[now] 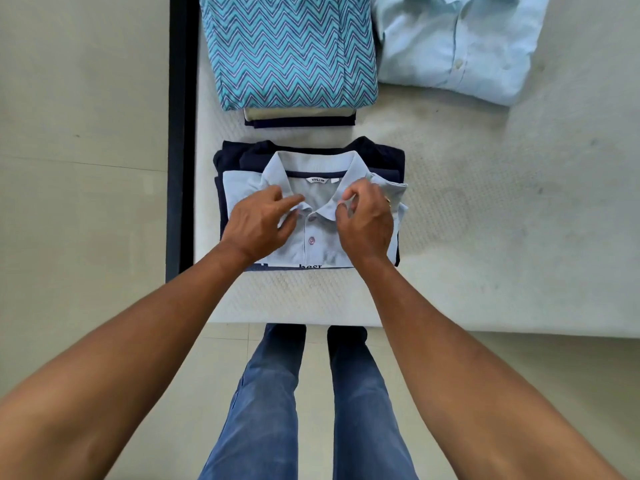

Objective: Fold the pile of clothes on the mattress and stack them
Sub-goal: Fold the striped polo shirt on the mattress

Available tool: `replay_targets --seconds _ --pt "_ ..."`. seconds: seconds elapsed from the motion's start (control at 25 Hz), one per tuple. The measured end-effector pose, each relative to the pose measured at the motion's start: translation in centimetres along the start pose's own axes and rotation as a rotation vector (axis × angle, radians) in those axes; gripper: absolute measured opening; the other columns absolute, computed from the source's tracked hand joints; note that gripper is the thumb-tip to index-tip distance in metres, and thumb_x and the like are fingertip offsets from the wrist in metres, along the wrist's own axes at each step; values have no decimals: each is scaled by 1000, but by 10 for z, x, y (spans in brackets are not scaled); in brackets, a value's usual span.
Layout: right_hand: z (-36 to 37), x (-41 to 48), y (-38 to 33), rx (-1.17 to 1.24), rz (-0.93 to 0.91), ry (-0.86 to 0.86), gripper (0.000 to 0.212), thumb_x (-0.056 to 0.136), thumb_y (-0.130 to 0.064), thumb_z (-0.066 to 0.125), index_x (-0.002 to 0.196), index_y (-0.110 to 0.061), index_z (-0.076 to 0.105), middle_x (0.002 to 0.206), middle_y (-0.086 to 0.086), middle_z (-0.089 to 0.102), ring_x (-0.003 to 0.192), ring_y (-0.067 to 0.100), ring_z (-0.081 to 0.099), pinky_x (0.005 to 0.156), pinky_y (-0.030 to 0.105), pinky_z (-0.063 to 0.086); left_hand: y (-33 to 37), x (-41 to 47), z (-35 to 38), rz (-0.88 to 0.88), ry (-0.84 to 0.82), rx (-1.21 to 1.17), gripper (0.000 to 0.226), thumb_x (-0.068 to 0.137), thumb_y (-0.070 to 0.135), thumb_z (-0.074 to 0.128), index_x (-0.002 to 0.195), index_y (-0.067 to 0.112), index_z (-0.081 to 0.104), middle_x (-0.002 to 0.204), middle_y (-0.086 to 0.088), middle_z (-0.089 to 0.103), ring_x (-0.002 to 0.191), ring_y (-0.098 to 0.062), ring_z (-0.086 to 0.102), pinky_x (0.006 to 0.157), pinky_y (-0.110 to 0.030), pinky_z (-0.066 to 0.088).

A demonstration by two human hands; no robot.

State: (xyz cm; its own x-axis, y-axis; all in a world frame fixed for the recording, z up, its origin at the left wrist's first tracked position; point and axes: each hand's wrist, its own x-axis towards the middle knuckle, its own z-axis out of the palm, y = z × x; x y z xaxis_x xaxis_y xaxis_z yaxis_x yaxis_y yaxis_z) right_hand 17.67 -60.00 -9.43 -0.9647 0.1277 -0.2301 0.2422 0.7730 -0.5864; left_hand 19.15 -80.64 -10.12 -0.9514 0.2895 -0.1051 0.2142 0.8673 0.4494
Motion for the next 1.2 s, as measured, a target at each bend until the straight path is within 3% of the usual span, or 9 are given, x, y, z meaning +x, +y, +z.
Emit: replay_targets --seconds 0.12,0.28,0.48,0.64,0.76,0.88,0.96,1.04,1.2 --pt "8 -7 18 -217 -145 -189 21 86 -12 72 104 -22 72 101 1 64 96 26 59 73 38 54 -2 -2 6 153 -98 83 18 97 22 68 113 17 75 65 -9 52 49 -30 53 41 -29 37" --pt "4 -25 33 -204 -190 -239 30 83 -6 73 110 -16 78 100 5 69 95 30 62 81 44 55 -7 -25 2 148 -162 55 12 97 22 65 96 17 76 65 -4 51 52 -30 54 46 -28 30" --pt "-24 -27 44 -63 -153 -72 17 84 -13 62 96 -15 73 98 3 71 91 26 65 83 41 53 -19 -48 -13 -191 10 -115 15 97 25 62 97 16 75 76 2 61 63 -22 59 54 -35 50" --pt "-45 -23 58 -106 -51 36 24 83 -13 66 107 -16 70 111 3 68 103 27 61 93 38 48 -30 -58 -21 -379 91 -98 23 96 27 67 114 13 69 94 -3 63 83 -24 63 67 -40 55" --pt "-46 -22 70 -129 123 -129 49 86 -20 74 132 -15 58 132 10 57 119 31 56 102 41 43 -35 -61 -12 -656 -58 -195 62 92 40 72 143 16 47 131 -12 57 120 -30 54 97 -47 51" --pt "-39 -23 79 -184 215 -369 65 95 -30 67 153 -18 41 152 14 46 136 36 48 111 50 41 -43 -66 2 -809 -185 -390 80 90 51 73 151 15 37 142 -14 55 127 -35 55 101 -52 50" --pt "-36 -24 78 -155 258 -375 67 97 -31 63 157 -20 36 158 15 40 143 36 42 116 50 37 -43 -67 5 -933 -170 -462 88 90 55 71 155 11 33 147 -16 52 131 -38 54 104 -53 49" --pt "-36 -28 74 -172 258 -343 67 99 -31 61 159 -19 34 165 16 31 148 37 35 119 49 33 -35 -66 3 -929 -160 -407 85 94 50 68 156 7 29 149 -20 49 133 -40 51 106 -52 46" --pt "-52 -50 56 -264 182 -327 71 103 -32 56 164 -18 21 172 17 4 158 36 11 125 49 21 -14 -68 -28 -698 -165 -226 69 97 41 64 151 10 33 143 -18 52 129 -39 51 102 -52 47"
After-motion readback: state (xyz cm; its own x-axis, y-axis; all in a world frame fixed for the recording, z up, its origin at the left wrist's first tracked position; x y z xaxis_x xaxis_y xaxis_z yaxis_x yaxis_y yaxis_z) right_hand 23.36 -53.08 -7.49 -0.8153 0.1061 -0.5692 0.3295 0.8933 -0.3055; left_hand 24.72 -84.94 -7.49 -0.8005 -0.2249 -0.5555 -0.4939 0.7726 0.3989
